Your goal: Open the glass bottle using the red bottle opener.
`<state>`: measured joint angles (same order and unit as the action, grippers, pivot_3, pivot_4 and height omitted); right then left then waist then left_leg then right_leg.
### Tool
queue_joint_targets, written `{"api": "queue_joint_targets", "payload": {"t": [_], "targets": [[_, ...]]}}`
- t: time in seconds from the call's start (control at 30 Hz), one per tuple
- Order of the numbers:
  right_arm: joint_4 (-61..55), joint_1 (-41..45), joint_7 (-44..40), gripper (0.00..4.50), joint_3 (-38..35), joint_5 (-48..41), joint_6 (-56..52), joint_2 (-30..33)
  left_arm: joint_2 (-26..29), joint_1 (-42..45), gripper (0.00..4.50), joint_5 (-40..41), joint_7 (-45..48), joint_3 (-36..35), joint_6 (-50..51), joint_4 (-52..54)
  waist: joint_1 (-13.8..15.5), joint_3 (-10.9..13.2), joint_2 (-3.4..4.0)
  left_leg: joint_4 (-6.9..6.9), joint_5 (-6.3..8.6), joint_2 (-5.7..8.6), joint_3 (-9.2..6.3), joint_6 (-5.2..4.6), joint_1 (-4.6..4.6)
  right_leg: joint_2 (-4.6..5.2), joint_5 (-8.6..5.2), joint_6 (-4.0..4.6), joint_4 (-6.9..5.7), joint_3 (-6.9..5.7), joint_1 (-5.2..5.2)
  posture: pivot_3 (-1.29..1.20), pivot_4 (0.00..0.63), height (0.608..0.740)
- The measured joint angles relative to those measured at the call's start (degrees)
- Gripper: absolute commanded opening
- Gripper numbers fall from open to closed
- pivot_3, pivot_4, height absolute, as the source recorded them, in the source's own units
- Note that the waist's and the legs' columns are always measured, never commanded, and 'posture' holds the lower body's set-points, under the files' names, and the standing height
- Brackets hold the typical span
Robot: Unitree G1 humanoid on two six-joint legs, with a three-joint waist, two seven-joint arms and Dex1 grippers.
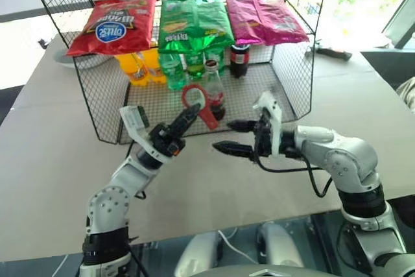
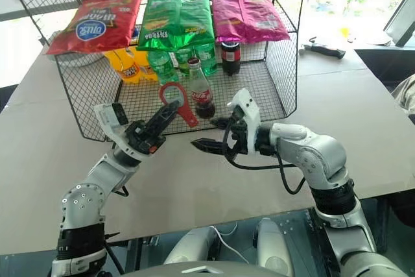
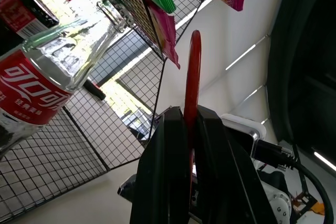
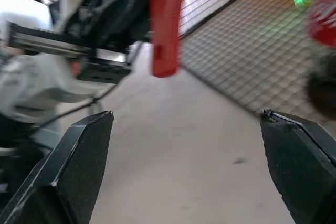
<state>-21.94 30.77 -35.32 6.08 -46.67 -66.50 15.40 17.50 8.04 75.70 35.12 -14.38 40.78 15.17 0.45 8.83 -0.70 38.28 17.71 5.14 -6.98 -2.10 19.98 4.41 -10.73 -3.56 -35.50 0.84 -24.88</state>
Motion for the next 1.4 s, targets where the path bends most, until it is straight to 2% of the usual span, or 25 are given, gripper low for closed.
{"api": "queue_joint_targets", "payload": {"t": [0.3, 0.4, 0.43, 0.5, 0.53, 0.57, 0.6, 0.67, 0.7, 0.9, 0.93, 0.97, 1.0, 1.03, 1.17, 1.3, 1.4], "targets": [[2.3, 4.4, 5.0, 4.50, -5.4, -10.4, -7.8, -4.6, -0.7, 0.7, 0.07, -0.8, 3.1, 1.5, 0.6, -1.9, 0.0, 0.0, 0.00, 0.01, 0.00, 0.03, 0.01, 0.00, 0.00, 0.02, 0.01, 0.00, 0.00, 0.00, 0.00, 0.00, 0.150, 0.740], [2.8, 4.6, 6.2, 3.74, -6.0, -11.4, -8.5, -4.5, -1.0, 0.7, 0.00, -1.3, 4.2, 1.6, 0.6, -2.3, 0.0, 0.0, 0.00, 0.00, 0.00, 0.03, 0.01, 0.00, 0.00, 0.02, 0.00, 0.00, 0.01, 0.00, -0.01, 0.00, 0.150, 0.740], [2.8, 4.6, 6.6, 3.12, -6.1, -11.7, -8.6, -4.5, -1.0, 0.7, 0.00, -1.4, 4.7, 1.6, 0.6, -2.3, 0.0, 0.0, 0.00, 0.00, 0.00, 0.03, 0.01, 0.00, 0.00, 0.02, 0.00, 0.00, 0.02, 0.00, -0.01, 0.00, 0.150, 0.740], [2.8, 4.6, 7.2, 2.21, -6.1, -12.3, -9.5, -3.9, -1.7, 0.5, 0.00, -1.4, 5.7, 2.0, 0.7, -2.3, 0.0, 0.0, 0.00, 0.00, 0.01, 0.03, 0.02, -0.01, 0.01, 0.03, 0.01, 0.00, 0.03, 0.00, -0.01, 0.00, 0.150, 0.740], [2.8, 4.6, 7.2, 2.00, -6.1, -12.3, -9.5, -3.9, -1.7, 0.5, 0.00, -1.4, 5.7, 2.0, 0.7, -2.3, 0.0, 0.0, 0.00, 0.00, 0.01, 0.03, 0.02, -0.01, 0.01, 0.03, 0.01, 0.00, 0.03, 0.00, -0.01, 0.00, 0.150, 0.740], [2.8, 4.4, 7.5, 1.43, -6.2, -12.5, -10.2, -3.2, -2.2, 0.0, 0.00, -1.4, 6.2, 2.6, 0.9, -2.3, 0.0, 0.0, 0.00, 0.00, 0.01, 0.04, 0.02, -0.01, 0.01, 0.04, 0.01, 0.00, 0.03, 0.00, 0.00, 0.00, 0.150, 0.740], [2.7, 4.3, 7.6, 1.16, -6.3, -12.6, -10.6, -3.0, -2.4, -0.1, 0.00, -1.3, 6.4, 2.7, 1.0, -2.3, 0.0, 0.0, 0.00, 0.00, 0.01, 0.03, 0.01, -0.01, 0.01, 0.04, 0.01, 0.00, 0.03, 0.00, 0.00, 0.00, 0.150, 0.740], [2.7, 3.9, 8.0, 0.26, -6.4, -12.7, -11.1, -2.4, -3.0, -0.4, 0.00, -1.2, 6.7, 3.1, 1.3, -2.2, 0.0, 0.0, 0.00, 0.00, 0.01, 0.03, 0.01, -0.01, 0.01, 0.04, 0.01, 0.00, 0.03, 0.00, 0.00, 0.00, 0.150, 0.740], [2.7, 3.7, 8.0, 0.04, -6.6, -13.2, -11.4, -2.3, -3.3, -0.6, 0.00, -1.2, 7.2, 3.2, 1.3, -2.2, 0.0, 0.0, 0.00, 0.00, 0.01, 0.03, 0.02, -0.02, 0.01, 0.04, 0.01, 0.00, 0.03, 0.00, 0.00, 0.00, 0.150, 0.740], [2.8, 3.7, 8.2, 0.04, -7.1, -14.5, -12.2, -2.3, -3.7, -1.8, 0.00, -1.6, 7.6, 3.2, 0.8, -1.0, -0.2, 0.0, 0.00, -0.01, 0.01, 0.03, 0.02, -0.02, 0.01, 0.04, 0.00, 0.00, 0.04, 0.00, -0.01, 0.00, 0.150, 0.740], [2.8, 3.7, 8.2, 0.00, -7.0, -14.5, -12.2, -2.2, -3.7, -2.2, 0.74, -2.0, 7.7, 3.2, 0.4, -0.7, -0.3, 0.0, 0.01, 0.00, 0.01, 0.03, 0.02, -0.02, 0.01, 0.04, 0.00, 0.00, 0.04, 0.00, -0.01, 0.00, 0.150, 0.740], [2.8, 3.6, 8.3, 0.00, -6.9, -14.5, -12.3, -2.1, -3.7, -2.5, 0.98, -2.8, 7.7, 3.3, -0.1, -0.6, -0.4, 0.0, 0.01, -0.01, 0.01, 0.03, 0.02, -0.02, 0.01, 0.05, 0.00, 0.00, 0.04, 0.00, -0.01, 0.00, 0.150, 0.740], [2.8, 3.6, 8.3, 0.00, -6.8, -14.6, -12.4, -2.1, -3.7, -2.7, 1.64, -3.7, 7.6, 3.3, -0.4, -0.6, -0.4, 0.0, 0.00, -0.01, 0.01, 0.03, 0.01, -0.02, 0.01, 0.05, 0.00, 0.00, 0.04, -0.01, 0.00, 0.00, 0.150, 0.740], [2.8, 3.5, 8.3, 0.00, -6.8, -14.8, -12.4, -2.1, -3.7, -2.8, 1.81, -4.2, 7.5, 3.2, -0.6, -0.6, -0.4, 0.0, 0.00, -0.01, 0.01, 0.03, 0.01, -0.02, 0.02, 0.05, 0.00, 0.00, 0.05, -0.01, 0.00, 0.00, 0.150, 0.740], [2.4, 1.5, 8.3, 0.00, -7.1, -15.2, -10.9, -1.8, -4.6, -3.0, 3.71, -6.7, 4.7, 2.8, -2.8, -0.7, -0.3, 0.0, 0.00, -0.01, 0.02, 0.03, 0.01, -0.04, 0.02, 0.06, 0.01, -0.01, 0.09, -0.01, 0.01, 0.00, 0.150, 0.740], [0.8, -2.2, 8.4, 0.00, -6.7, -9.4, -3.7, 1.7, -4.6, -3.7, 3.71, -8.6, 3.1, 1.0, -5.0, -0.9, -0.3, 0.0, 0.00, -0.02, 0.05, 0.04, 0.05, -0.07, 0.03, 0.07, 0.01, -0.02, 0.13, 0.00, 0.00, 0.00, 0.150, 0.740], [0.8, -4.5, 10.2, 0.00, -7.1, -3.6, 3.0, 2.5, -4.4, -3.9, 3.71, -13.3, 2.5, 1.0, -8.3, -0.9, -0.2, 0.0, 0.01, -0.02, 0.05, 0.04, 0.07, -0.06, 0.03, 0.06, 0.01, -0.02, 0.13, 0.00, -0.01, 0.00, 0.150, 0.740]]}}
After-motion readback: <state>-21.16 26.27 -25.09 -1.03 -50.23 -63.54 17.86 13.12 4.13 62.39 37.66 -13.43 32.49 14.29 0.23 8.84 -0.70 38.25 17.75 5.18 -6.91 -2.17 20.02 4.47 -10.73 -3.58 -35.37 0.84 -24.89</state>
